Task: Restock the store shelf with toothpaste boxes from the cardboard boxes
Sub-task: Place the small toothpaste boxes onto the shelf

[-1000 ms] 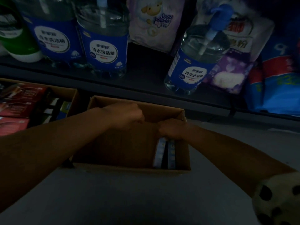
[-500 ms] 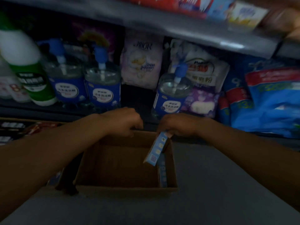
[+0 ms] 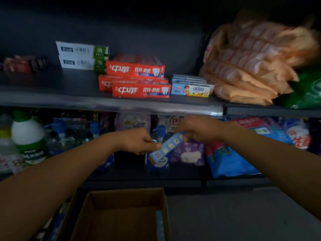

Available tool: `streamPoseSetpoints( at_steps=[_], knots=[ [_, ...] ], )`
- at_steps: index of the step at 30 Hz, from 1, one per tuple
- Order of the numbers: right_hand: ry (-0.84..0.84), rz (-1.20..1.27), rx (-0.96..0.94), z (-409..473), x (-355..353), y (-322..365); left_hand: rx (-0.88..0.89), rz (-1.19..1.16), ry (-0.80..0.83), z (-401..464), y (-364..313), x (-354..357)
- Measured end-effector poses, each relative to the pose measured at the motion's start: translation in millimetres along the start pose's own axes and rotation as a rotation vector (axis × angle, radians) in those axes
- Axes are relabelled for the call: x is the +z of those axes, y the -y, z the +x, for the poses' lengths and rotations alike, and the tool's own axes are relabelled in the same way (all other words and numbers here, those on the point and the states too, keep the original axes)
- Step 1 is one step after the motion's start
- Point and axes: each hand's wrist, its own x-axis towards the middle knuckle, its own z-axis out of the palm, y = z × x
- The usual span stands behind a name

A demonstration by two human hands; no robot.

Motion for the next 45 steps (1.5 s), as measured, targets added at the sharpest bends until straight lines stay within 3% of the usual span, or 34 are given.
streamPoseSetpoints(
  at_steps=[7, 12, 16, 19, 24, 31, 35, 40, 45],
  knots=[
    [-0.148, -0.070, 0.021, -14, -9, -15, -0.018, -0.263, 0.016, 12, -27, -8],
    [-0.391, 0.028, 0.146, -25, -23, -28, 0.007, -0.269, -0.180, 12, -53, -29],
    [-0.619, 0.217, 0.406, -23, -43, -27, 0.021, -0.286, -0.377, 24, -68, -36],
    [-0.563, 0.336, 0.571, -15, -59, -18, 0.007, -0.374, -0.426, 33, -76, -33],
    [-0.421, 0.546, 0.656, -1, -71, -9, 0.003, -0.474, -0.410, 40, -81, -16],
    [-0.412, 0.697, 0.760, 13, -69, -2, -0.004, -0.566, -0.372, 41, -87, 0],
    [-0.394, 0.601, 0.718, 14, -83, -4, 0.043, -0.544, -0.288, 32, -86, -5],
    [-0.257, 0.432, 0.591, 1, -111, -11, 0.067, -0.142, -0.488, 15, -81, -50],
    [-0.156, 0.240, 0.403, -8, -126, -13, 0.173, -0.039, -0.522, 11, -89, -91]
  ],
)
